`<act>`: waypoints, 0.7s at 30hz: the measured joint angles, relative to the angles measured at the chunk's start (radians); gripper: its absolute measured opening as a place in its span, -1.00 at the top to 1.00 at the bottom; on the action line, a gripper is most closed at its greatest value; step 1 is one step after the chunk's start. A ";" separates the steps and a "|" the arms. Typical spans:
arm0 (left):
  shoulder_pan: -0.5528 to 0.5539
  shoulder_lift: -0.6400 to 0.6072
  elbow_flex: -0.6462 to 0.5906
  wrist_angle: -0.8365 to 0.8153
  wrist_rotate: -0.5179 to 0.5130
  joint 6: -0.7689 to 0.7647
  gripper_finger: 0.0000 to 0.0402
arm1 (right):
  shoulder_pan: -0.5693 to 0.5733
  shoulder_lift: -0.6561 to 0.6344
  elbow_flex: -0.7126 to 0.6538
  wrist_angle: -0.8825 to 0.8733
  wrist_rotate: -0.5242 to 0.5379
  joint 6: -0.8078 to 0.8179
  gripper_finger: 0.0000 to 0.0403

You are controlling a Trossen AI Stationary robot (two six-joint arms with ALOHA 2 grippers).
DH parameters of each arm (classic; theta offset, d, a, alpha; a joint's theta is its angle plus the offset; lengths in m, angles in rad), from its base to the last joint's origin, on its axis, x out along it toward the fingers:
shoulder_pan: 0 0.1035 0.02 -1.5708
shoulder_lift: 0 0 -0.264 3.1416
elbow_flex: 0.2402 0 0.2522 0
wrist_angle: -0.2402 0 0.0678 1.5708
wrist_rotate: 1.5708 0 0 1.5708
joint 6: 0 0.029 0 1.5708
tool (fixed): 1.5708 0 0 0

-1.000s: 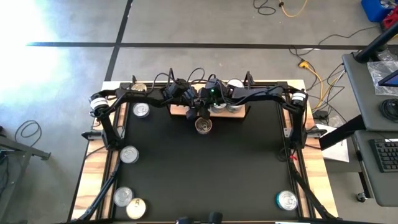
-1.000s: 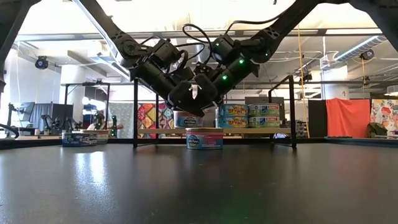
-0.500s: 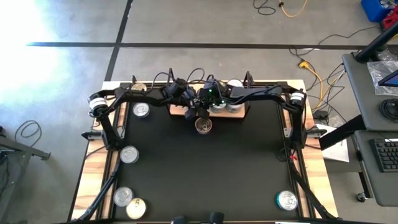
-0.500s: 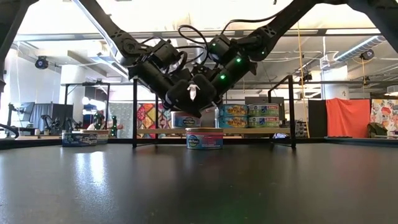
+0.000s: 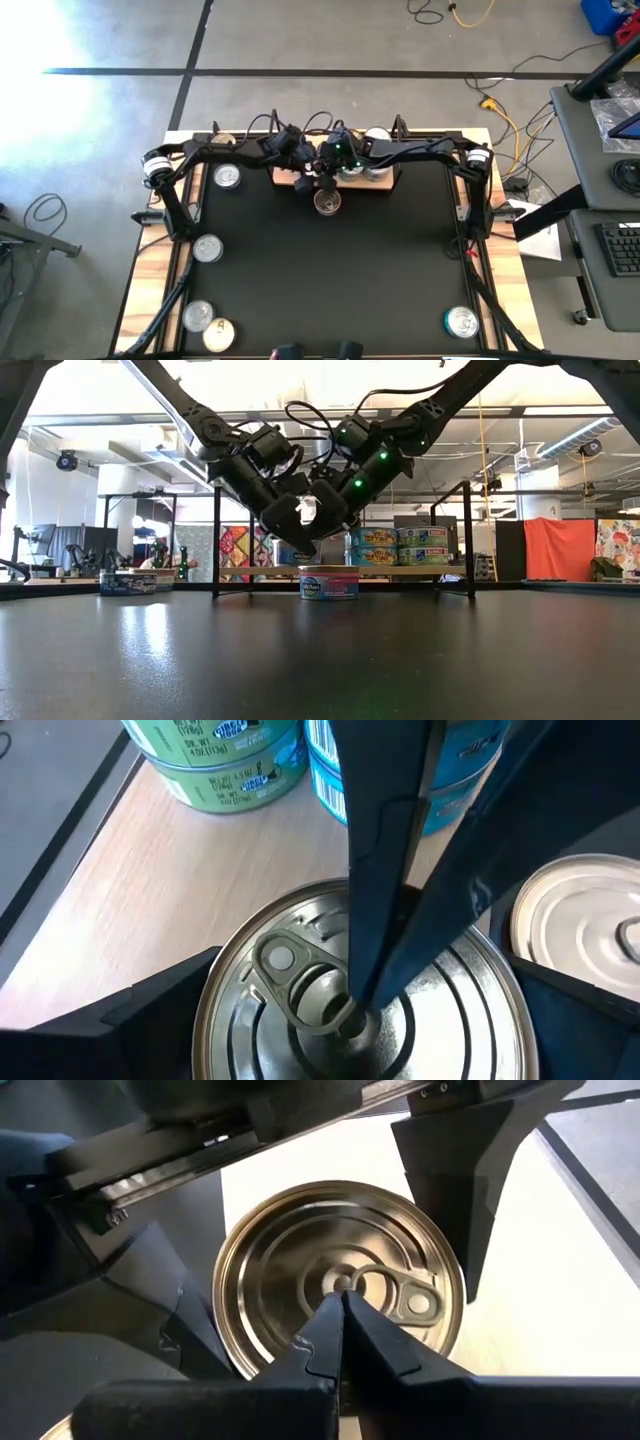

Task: Stack canned seafood by type on shelf
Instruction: Put the blue-pink tuna can on the shelf

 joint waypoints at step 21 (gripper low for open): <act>0.006 0.022 0.010 0.002 0.072 0.008 -0.99 | 0.006 -0.013 0.007 0.004 0.024 0.025 0.96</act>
